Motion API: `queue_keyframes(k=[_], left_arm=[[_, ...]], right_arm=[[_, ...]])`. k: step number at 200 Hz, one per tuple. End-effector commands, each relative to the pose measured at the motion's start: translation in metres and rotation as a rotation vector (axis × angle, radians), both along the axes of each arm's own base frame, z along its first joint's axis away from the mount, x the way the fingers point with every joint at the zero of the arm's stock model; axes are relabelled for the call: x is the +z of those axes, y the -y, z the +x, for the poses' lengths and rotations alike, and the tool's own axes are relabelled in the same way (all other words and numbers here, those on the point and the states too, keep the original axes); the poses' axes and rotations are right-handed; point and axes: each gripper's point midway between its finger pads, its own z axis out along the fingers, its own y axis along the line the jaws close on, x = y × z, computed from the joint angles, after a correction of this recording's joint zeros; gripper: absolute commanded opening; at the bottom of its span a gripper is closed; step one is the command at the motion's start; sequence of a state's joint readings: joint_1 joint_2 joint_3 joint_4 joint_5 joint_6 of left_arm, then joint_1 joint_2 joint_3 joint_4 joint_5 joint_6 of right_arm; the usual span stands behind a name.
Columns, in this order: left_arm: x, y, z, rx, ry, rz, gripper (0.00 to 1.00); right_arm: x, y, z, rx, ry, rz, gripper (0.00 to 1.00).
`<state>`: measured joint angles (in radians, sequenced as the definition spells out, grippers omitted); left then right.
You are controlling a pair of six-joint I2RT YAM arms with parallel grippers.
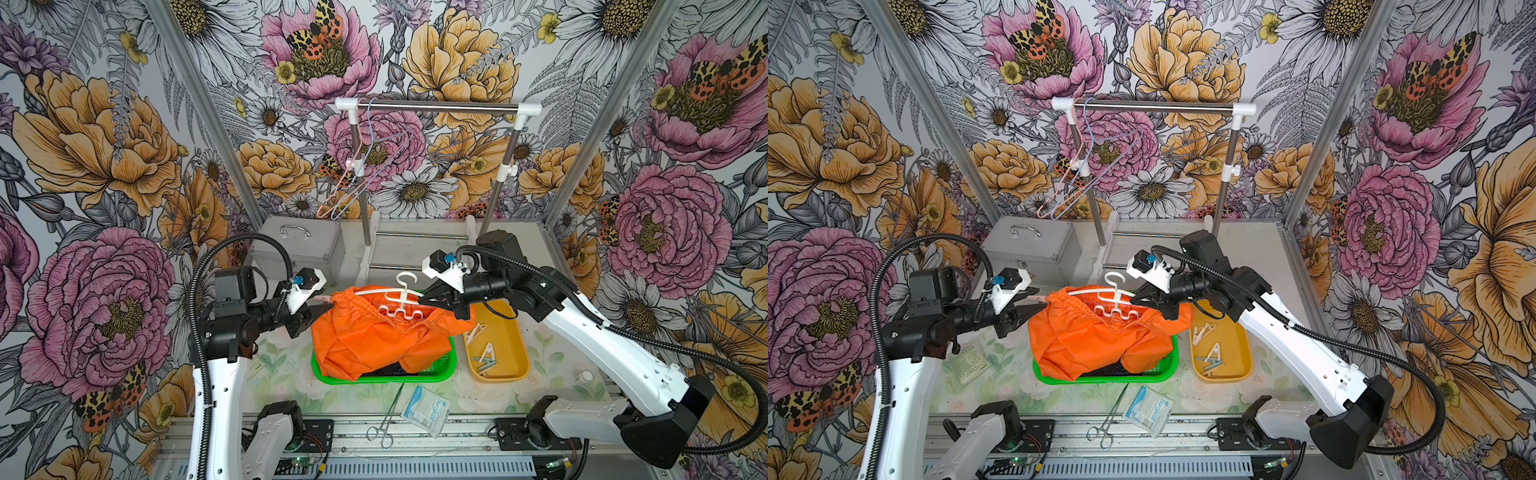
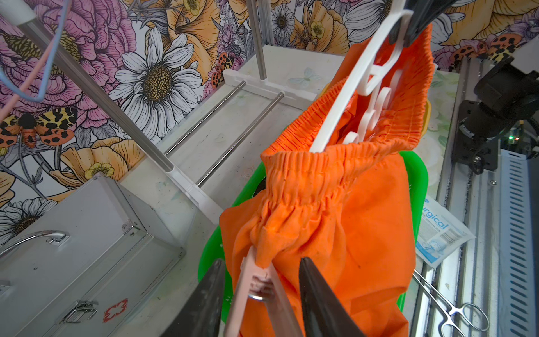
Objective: Remove the clothespins securing shorts to the hanger
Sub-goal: Remove the clothespin from the hanger.
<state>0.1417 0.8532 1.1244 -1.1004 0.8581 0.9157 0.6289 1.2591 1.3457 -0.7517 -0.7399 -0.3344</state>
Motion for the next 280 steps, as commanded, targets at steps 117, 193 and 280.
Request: queue_keyframes(k=[117, 193, 280], left_arm=[[0.009, -0.004, 0.0, 0.047, -0.011, -0.006, 0.15], [0.035, -0.012, -0.006, 0.14, 0.051, 0.016, 0.0], [0.046, -0.008, -0.016, 0.158, 0.073, 0.023, 0.0]], right_arm=[[0.011, -0.003, -0.003, 0.029, 0.014, 0.034, 0.0], [0.006, -0.003, 0.002, 0.009, 0.014, 0.018, 0.0], [-0.004, 0.0, 0.023, -0.097, 0.014, -0.039, 0.0]])
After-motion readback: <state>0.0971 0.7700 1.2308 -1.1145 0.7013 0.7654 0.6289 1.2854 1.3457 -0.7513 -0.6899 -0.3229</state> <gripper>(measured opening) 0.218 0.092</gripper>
